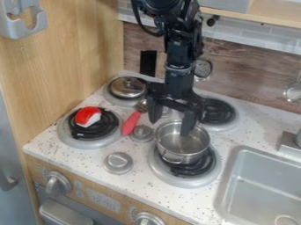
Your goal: Moved the red white object into the silver pot on the right burner
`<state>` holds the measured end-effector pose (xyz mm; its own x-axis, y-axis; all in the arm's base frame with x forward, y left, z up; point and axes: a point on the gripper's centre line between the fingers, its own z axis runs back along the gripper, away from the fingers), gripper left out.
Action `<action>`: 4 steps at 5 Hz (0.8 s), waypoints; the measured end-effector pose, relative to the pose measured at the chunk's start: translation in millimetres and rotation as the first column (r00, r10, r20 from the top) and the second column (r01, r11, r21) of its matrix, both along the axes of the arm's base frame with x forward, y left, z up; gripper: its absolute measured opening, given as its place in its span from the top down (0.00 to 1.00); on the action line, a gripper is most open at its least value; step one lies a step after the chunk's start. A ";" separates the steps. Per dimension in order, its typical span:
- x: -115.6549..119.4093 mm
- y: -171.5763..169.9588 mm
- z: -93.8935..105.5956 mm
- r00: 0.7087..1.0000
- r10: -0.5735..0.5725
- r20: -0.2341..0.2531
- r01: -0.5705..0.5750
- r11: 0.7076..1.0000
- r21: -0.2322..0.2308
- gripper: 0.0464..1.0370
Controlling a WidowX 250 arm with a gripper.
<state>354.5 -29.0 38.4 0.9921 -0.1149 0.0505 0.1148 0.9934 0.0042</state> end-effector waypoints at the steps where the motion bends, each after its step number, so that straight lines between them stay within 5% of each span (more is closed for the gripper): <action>1: -4.8 0.9 -12.5 0.999 0.005 -0.040 -0.005 1.000 0.003 0.04; 4: 14.3 91.5 1.4 0.987 0.163 0.014 -0.163 0.987 0.011 0.04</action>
<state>368.7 62.5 39.8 0.9969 0.0475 0.0629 -0.0486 0.9987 0.0164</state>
